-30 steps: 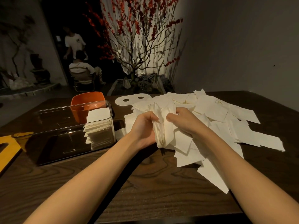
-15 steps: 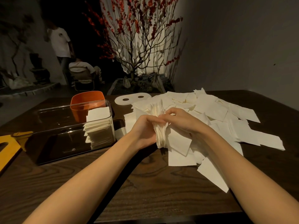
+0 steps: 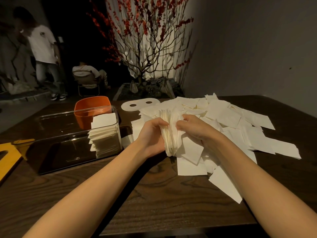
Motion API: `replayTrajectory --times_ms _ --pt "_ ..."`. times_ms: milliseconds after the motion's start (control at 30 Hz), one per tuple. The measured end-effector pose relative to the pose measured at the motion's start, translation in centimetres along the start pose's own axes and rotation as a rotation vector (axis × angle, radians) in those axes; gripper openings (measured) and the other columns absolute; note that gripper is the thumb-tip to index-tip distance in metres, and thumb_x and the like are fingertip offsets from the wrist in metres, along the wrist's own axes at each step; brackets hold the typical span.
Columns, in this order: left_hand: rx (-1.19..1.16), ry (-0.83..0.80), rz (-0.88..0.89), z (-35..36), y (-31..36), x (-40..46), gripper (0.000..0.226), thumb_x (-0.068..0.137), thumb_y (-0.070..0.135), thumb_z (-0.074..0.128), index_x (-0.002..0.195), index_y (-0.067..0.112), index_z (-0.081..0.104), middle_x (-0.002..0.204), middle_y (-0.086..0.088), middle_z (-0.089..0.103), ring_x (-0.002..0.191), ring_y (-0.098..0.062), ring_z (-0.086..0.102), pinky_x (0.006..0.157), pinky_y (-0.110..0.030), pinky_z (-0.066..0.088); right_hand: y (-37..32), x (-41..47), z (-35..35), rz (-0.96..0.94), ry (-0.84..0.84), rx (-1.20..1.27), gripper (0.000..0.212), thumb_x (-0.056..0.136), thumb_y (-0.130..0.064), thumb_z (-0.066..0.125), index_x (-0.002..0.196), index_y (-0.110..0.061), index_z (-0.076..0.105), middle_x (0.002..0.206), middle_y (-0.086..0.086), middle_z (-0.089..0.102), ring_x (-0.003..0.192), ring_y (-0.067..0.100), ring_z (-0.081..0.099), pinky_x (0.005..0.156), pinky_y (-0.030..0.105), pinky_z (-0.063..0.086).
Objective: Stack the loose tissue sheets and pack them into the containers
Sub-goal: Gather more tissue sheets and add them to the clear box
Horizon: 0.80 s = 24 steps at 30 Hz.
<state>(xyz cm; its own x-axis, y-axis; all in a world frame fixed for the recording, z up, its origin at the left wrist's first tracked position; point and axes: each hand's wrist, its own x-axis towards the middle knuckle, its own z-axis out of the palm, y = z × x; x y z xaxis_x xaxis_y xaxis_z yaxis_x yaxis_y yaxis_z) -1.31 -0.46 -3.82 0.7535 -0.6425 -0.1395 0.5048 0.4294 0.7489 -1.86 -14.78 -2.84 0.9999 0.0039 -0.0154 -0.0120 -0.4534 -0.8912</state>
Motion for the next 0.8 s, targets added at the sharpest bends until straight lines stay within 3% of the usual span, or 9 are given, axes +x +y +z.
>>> replayTrajectory --times_ms 100,167,233,367,567,700,800 --pt "0.047 0.021 -0.008 0.2 0.0 -0.1 0.035 0.087 0.002 0.032 0.099 0.006 0.065 0.087 -0.013 0.068 0.088 -0.027 0.062 0.086 -0.038 0.047 0.1 0.0 0.1 0.004 0.0 0.0 0.009 0.093 -0.018 0.048 0.089 -0.016 0.055 0.09 0.0 0.055 0.09 0.016 0.053 0.076 0.028 0.042" --pt "0.083 0.046 -0.006 0.4 -0.1 -0.3 0.034 0.085 -0.001 0.031 0.098 0.006 0.062 0.082 -0.011 0.065 0.084 -0.024 0.059 0.082 -0.034 0.047 0.2 0.0 0.2 -0.009 -0.013 0.022 0.015 0.093 -0.026 0.052 0.087 -0.014 0.058 0.091 0.0 0.057 0.096 0.019 0.056 0.086 0.033 0.045" --pt "0.104 0.038 -0.009 0.5 -0.1 -0.4 0.036 0.085 -0.001 0.028 0.1 0.006 0.061 0.081 -0.011 0.064 0.081 -0.023 0.061 0.079 -0.033 0.049 0.2 -0.1 0.2 -0.01 -0.02 0.053 0.031 0.09 -0.039 0.059 0.099 -0.009 0.061 0.098 0.0 0.059 0.104 0.019 0.057 0.094 0.035 0.046" --pt "0.166 0.017 -0.031 0.8 -0.1 -0.7 0.043 0.086 -0.002 0.021 0.102 0.007 0.06 0.072 -0.009 0.07 0.065 -0.019 0.07 0.067 -0.033 0.053 0.1 -0.6 0.1 -0.015 -0.007 0.027 0.042 0.087 -0.042 0.064 0.113 -0.011 0.055 0.098 -0.006 0.056 0.093 0.011 0.057 0.072 0.024 0.044" --pt "0.204 0.047 -0.036 0.9 -0.1 -0.8 0.042 0.085 -0.004 0.024 0.1 0.009 0.061 0.075 -0.01 0.067 0.076 -0.024 0.064 0.073 -0.037 0.051 0.2 -0.3 0.3 0.009 0.044 0.007 0.035 0.089 -0.042 0.06 0.11 -0.014 0.056 0.113 0.004 0.058 0.105 0.022 0.057 0.096 0.042 0.047" --pt "0.316 0.084 0.011 1.2 -0.5 -0.5 0.036 0.088 -0.005 0.031 0.097 0.015 0.059 0.086 -0.01 0.069 0.085 -0.023 0.062 0.076 -0.036 0.052 -0.1 -0.7 0.2 -0.01 0.007 0.026 0.049 0.086 -0.052 0.061 0.114 -0.013 0.052 0.104 -0.005 0.053 0.095 0.013 0.055 0.074 0.024 0.044" --pt "0.357 0.092 0.049 1.3 -0.6 -0.4 0.039 0.087 -0.009 0.034 0.099 0.017 0.06 0.08 -0.006 0.072 0.083 -0.021 0.065 0.071 -0.033 0.056 0.1 -0.7 0.0 -0.013 -0.004 0.033 0.039 0.089 -0.045 0.06 0.111 -0.015 0.051 0.096 -0.006 0.054 0.085 0.006 0.054 0.063 0.017 0.04"
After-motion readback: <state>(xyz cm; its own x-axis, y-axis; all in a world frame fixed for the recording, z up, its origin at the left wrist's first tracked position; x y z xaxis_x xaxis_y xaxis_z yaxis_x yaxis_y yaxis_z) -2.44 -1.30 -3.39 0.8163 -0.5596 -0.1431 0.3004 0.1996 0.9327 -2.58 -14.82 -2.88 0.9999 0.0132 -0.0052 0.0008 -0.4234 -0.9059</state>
